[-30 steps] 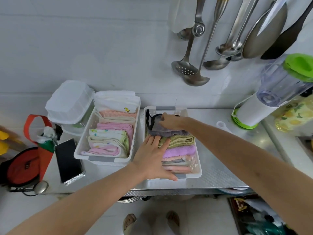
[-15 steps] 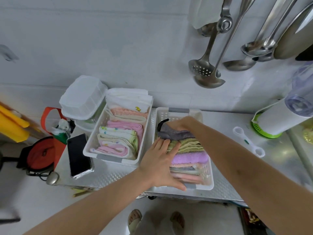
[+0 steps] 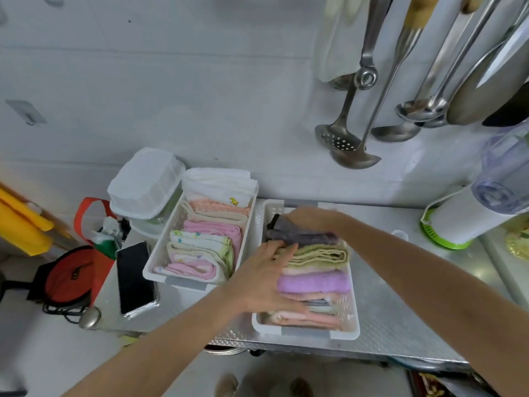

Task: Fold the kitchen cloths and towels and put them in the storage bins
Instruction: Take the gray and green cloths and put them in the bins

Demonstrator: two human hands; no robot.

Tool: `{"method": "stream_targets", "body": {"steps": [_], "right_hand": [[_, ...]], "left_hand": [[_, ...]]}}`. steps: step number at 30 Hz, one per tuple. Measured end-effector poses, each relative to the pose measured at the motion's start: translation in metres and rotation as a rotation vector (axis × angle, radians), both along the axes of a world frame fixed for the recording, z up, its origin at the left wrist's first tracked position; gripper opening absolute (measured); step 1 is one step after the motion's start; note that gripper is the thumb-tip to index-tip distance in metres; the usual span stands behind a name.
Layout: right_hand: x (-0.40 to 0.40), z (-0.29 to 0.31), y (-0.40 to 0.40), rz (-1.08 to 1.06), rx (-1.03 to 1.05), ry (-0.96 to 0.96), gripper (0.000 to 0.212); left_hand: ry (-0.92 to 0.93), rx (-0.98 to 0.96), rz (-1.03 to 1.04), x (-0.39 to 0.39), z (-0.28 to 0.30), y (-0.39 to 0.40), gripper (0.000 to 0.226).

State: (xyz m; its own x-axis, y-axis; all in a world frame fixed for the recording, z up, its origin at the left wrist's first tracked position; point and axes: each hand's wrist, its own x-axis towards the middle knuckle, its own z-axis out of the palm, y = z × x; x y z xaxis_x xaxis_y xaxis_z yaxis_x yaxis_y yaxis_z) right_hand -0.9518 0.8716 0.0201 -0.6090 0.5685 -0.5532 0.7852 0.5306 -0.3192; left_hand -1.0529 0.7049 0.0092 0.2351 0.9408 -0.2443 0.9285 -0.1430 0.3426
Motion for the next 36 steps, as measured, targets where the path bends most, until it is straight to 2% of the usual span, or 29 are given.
{"method": "stream_targets", "body": {"steps": [2, 3, 4, 6, 8, 9, 11, 14, 18, 22, 26, 28, 31, 32, 36], "right_hand": [[0.021, 0.014, 0.005, 0.046, 0.011, 0.069, 0.039], [0.033, 0.018, 0.006, 0.062, -0.023, 0.105, 0.040], [0.045, 0.022, 0.000, 0.085, -0.057, 0.139, 0.050], [0.064, 0.012, -0.010, 0.148, -0.023, 0.131, 0.090], [0.072, -0.004, -0.020, 0.227, 0.139, 0.012, 0.115], [0.073, -0.009, -0.022, 0.250, 0.217, -0.019, 0.116], [0.071, -0.011, -0.018, 0.255, 0.322, 0.019, 0.101], [0.068, -0.011, -0.003, 0.191, 0.441, 0.079, 0.079], [0.066, -0.027, 0.004, 0.221, 0.619, 0.024, 0.071], [0.063, -0.033, 0.012, 0.225, 0.542, -0.059, 0.070], [0.062, -0.025, 0.010, 0.205, 0.482, -0.076, 0.072], [0.066, -0.022, 0.001, 0.197, 0.481, -0.033, 0.077], [0.072, -0.028, -0.020, 0.179, 0.439, -0.007, 0.097], [0.072, -0.031, -0.024, 0.168, 0.419, -0.022, 0.098], [0.067, -0.025, -0.022, 0.130, 0.389, -0.048, 0.077]], "left_hand": [[-0.069, 0.122, 0.072, -0.012, -0.001, 0.010, 0.102], [-0.035, 0.170, 0.078, -0.016, -0.004, 0.017, 0.104], [0.025, 0.201, 0.052, -0.018, -0.008, 0.025, 0.109], [0.154, 0.180, -0.029, -0.020, -0.012, 0.041, 0.114], [0.292, 0.138, -0.118, -0.025, -0.016, 0.057, 0.110], [0.336, 0.137, -0.165, -0.027, -0.014, 0.064, 0.110], [0.395, 0.141, -0.241, -0.030, -0.010, 0.078, 0.109], [0.389, 0.177, -0.200, -0.036, -0.007, 0.102, 0.098], [0.399, 0.130, -0.156, -0.037, -0.008, 0.120, 0.075], [0.397, -0.007, -0.142, -0.034, -0.008, 0.121, 0.073], [0.414, 0.024, -0.149, -0.033, -0.009, 0.116, 0.079], [0.364, 0.034, -0.148, -0.033, -0.011, 0.102, 0.091], [0.330, -0.020, -0.156, -0.031, -0.020, 0.083, 0.112], [0.338, -0.033, -0.142, -0.028, -0.025, 0.080, 0.109], [0.395, -0.020, -0.100, -0.024, -0.021, 0.083, 0.085]]}}
